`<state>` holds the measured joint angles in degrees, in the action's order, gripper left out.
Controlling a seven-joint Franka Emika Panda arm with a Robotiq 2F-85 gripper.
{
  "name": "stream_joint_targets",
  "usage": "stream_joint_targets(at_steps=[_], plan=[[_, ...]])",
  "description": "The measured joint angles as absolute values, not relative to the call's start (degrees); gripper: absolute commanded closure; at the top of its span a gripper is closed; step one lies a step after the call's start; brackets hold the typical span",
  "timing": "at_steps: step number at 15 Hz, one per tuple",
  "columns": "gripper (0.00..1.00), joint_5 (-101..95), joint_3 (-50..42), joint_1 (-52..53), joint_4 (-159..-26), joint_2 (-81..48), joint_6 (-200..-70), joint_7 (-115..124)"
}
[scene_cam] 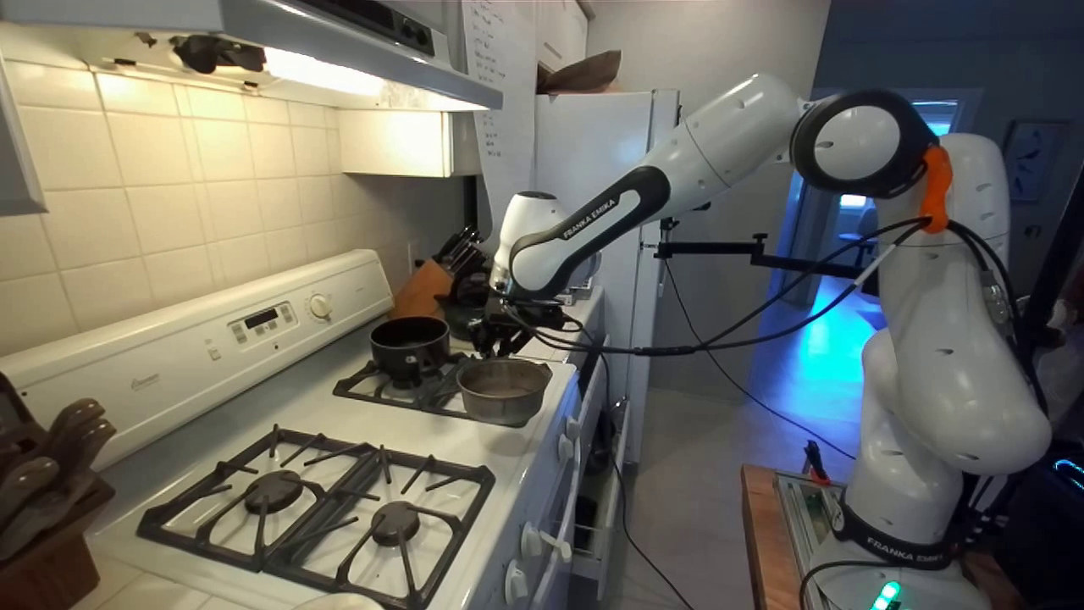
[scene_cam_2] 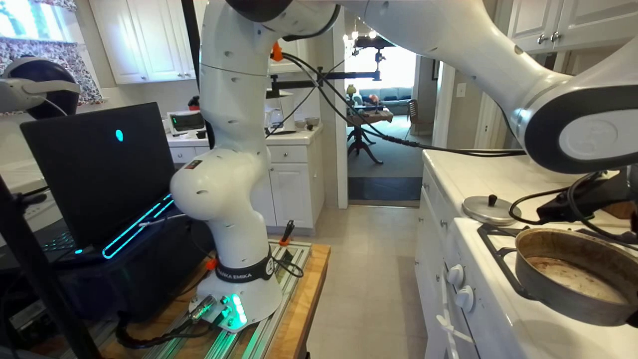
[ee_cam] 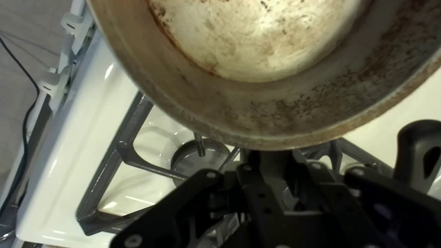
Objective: Remove the silver lid from the silver pot, put it on the counter and move the pot to the right
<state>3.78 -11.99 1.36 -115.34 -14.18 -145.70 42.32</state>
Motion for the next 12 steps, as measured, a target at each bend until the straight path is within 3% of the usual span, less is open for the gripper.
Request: stream_joint_targets(at_steps=[3,4,11,12], plan=[[0.94,3.89,-12.32,-0.47,-117.71,-12.21,-146.72,43.31],[0.77,4.06,-12.37,-1.16,-118.37,-11.62,-146.97,43.39],[0.77,4.28,-12.19,-2.49,-119.95,-10.1,-147.6,43.39],[0.94,4.29,-12.18,-2.49,-119.95,-10.09,-147.61,43.39]])
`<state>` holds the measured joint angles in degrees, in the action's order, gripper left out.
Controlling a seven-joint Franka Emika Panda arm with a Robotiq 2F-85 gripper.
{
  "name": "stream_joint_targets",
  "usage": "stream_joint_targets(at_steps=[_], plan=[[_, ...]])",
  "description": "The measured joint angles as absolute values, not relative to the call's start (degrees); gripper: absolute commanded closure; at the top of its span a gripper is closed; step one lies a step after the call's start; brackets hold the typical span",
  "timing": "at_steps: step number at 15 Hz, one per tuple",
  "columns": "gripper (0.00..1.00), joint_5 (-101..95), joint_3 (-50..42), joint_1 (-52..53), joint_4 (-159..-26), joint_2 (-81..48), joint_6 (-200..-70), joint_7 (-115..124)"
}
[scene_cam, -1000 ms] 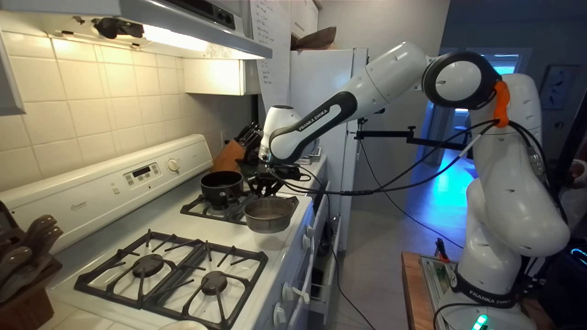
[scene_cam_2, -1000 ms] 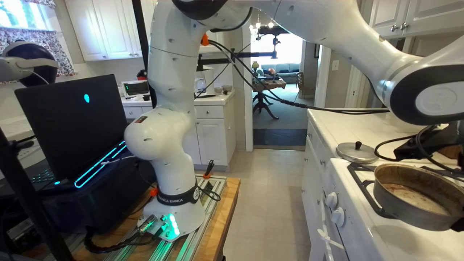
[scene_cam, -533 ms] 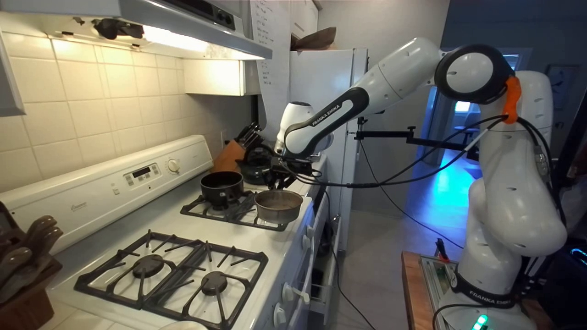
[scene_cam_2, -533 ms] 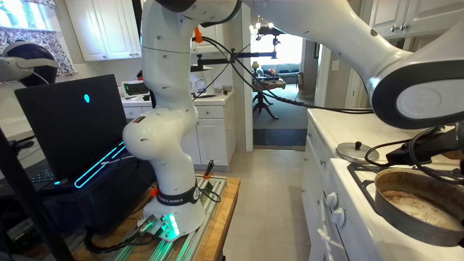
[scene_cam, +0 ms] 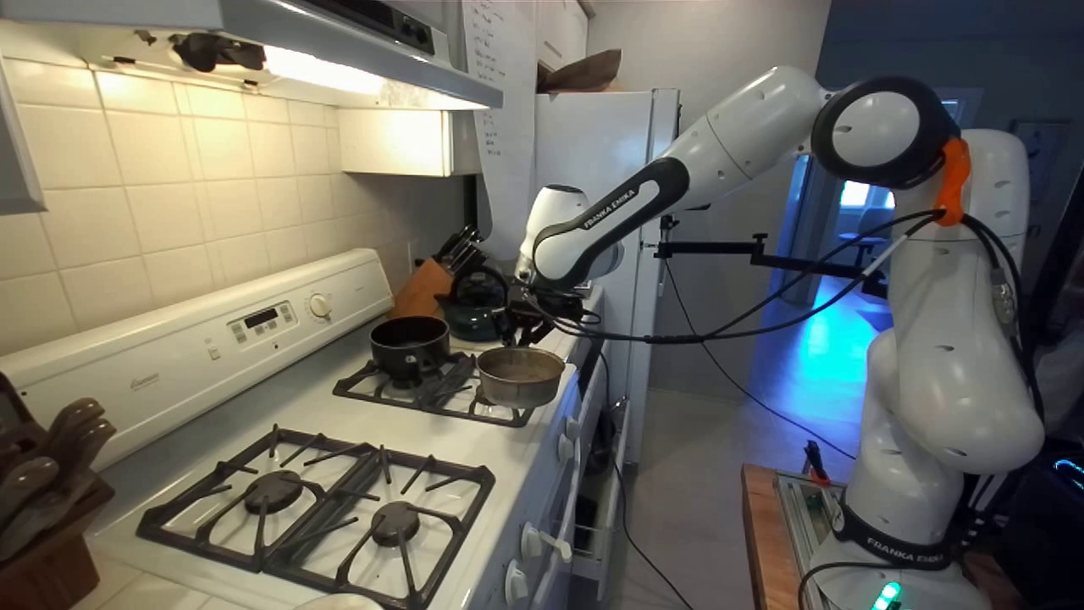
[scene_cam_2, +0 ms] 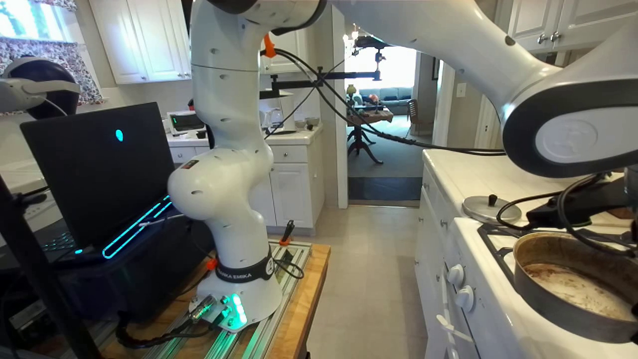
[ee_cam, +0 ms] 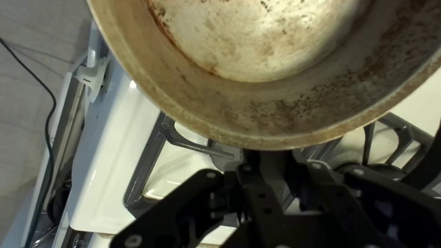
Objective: Remove the silver lid from the silver pot, put it on the counter and move the pot to the right
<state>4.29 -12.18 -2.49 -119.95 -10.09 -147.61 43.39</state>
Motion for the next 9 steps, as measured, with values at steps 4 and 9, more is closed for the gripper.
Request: stream_joint_targets(at_steps=[4,9], plan=[[0.94,4.18,-12.37,-2.7,-119.74,-10.5,-147.64,43.9],[0.94,4.09,-14.27,-5.01,-117.35,-12.62,-148.11,46.36]])
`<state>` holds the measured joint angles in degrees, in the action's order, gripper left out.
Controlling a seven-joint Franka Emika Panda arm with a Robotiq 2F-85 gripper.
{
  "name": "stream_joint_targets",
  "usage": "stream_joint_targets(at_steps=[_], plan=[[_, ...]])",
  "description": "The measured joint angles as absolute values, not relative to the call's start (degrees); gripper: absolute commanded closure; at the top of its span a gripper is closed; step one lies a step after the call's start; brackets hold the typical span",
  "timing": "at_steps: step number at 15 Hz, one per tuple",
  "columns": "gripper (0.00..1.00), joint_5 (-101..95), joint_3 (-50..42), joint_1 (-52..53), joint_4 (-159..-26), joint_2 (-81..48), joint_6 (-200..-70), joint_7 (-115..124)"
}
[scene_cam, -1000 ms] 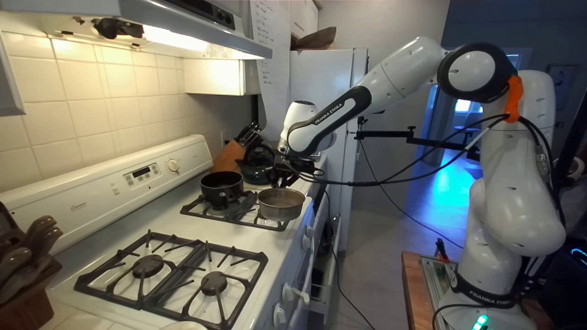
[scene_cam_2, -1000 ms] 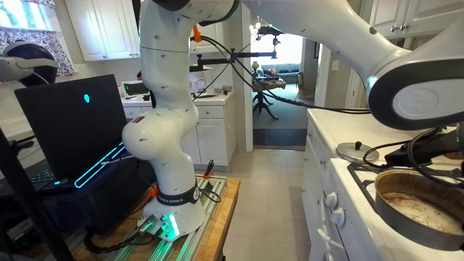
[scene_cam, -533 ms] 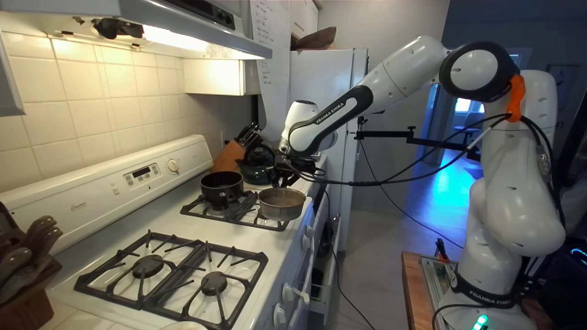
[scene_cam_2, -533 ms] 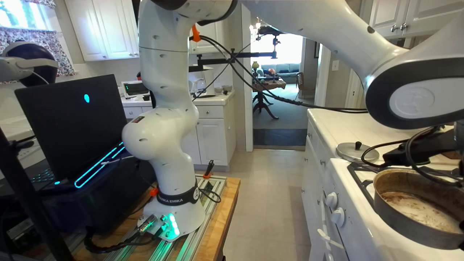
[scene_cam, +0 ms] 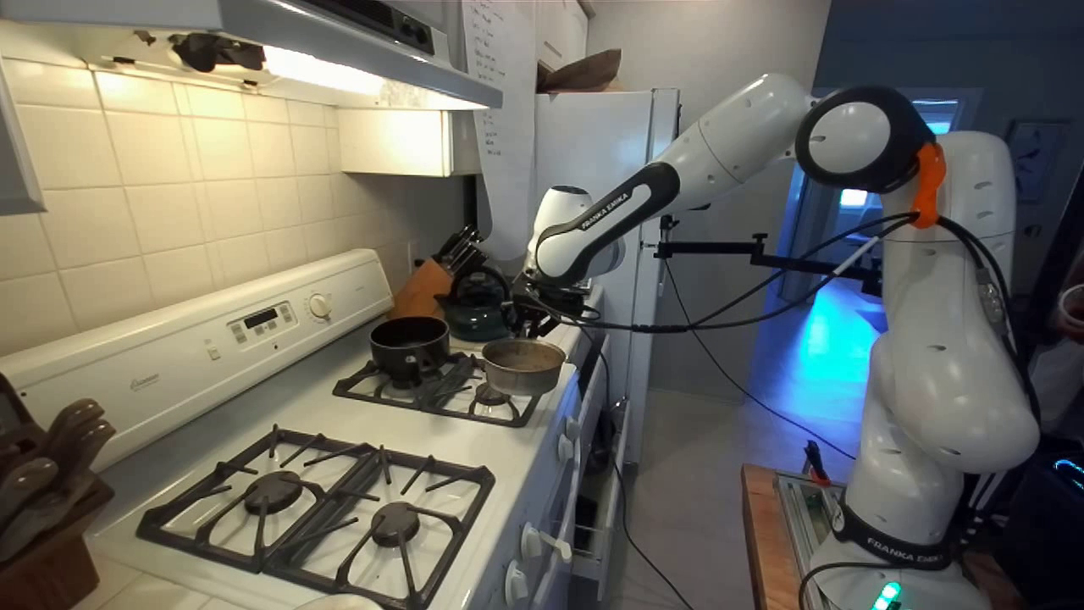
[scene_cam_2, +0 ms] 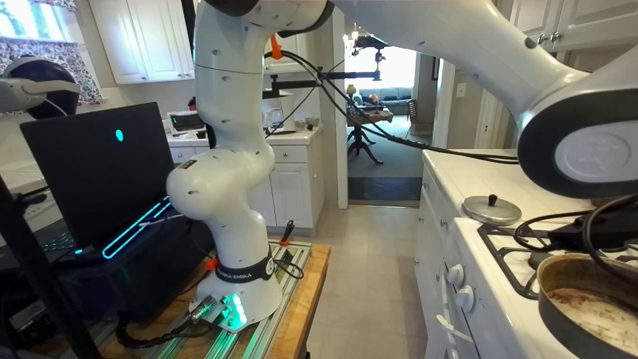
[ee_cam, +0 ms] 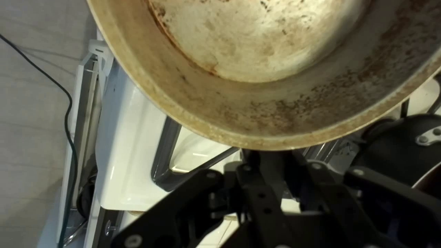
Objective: Remove the silver lid from the silver pot, put it on the counter and move the pot to the right
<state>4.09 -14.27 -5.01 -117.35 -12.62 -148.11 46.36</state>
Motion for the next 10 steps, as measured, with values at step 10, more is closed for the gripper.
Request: stream_joint_targets(at_steps=[10], plan=[[0.94,4.29,-14.85,-6.94,-109.62,-19.17,-148.13,47.32]])
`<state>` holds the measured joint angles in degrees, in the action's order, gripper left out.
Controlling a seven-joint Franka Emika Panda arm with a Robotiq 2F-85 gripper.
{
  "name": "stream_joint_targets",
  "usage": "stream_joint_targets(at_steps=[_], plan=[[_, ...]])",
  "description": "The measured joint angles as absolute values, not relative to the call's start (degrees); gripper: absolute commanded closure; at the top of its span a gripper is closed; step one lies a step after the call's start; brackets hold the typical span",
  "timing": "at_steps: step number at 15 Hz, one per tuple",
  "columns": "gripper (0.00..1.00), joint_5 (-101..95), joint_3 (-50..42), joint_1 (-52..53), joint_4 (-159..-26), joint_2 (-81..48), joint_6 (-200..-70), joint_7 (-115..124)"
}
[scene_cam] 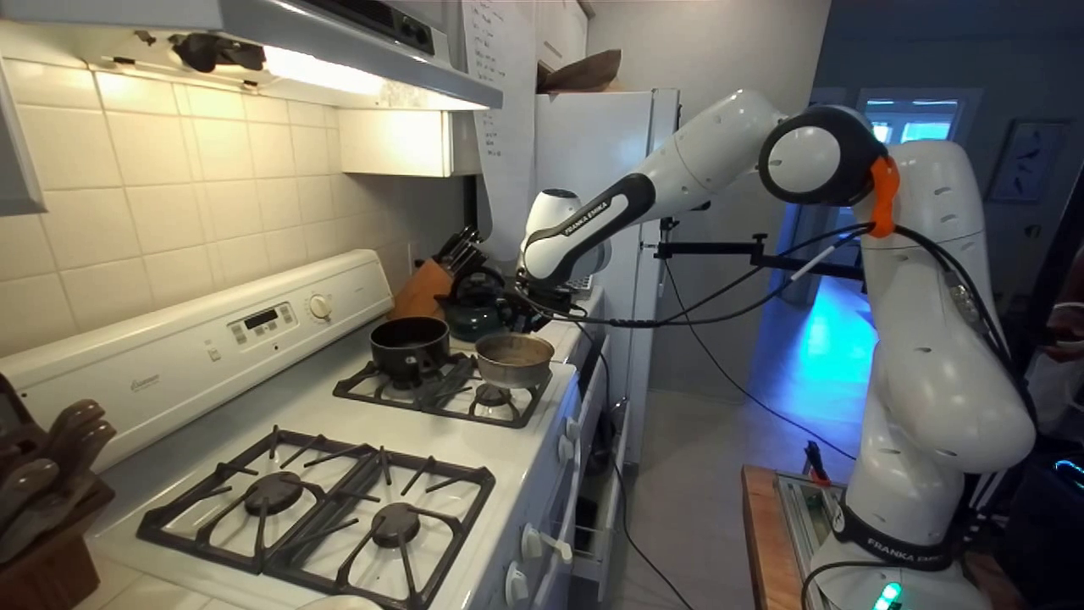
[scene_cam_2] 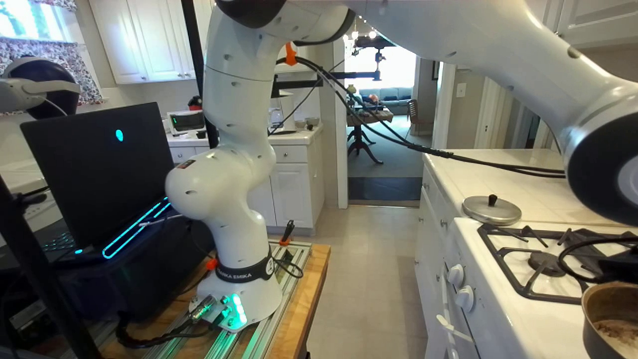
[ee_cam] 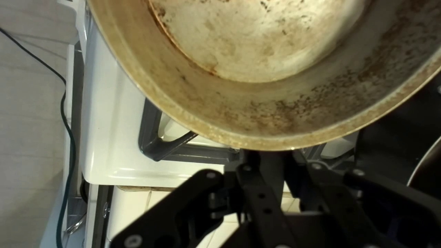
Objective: Remove the silver lid from the silver pot, put it on the counter and move the pot to the right
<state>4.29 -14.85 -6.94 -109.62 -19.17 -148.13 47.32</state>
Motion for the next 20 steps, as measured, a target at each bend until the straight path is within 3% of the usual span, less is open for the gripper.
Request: stream_joint_targets(at_steps=[20], plan=[[0.94,6.34,-16.0,-9.7,-97.78,-30.81,-148.13,50.72]])
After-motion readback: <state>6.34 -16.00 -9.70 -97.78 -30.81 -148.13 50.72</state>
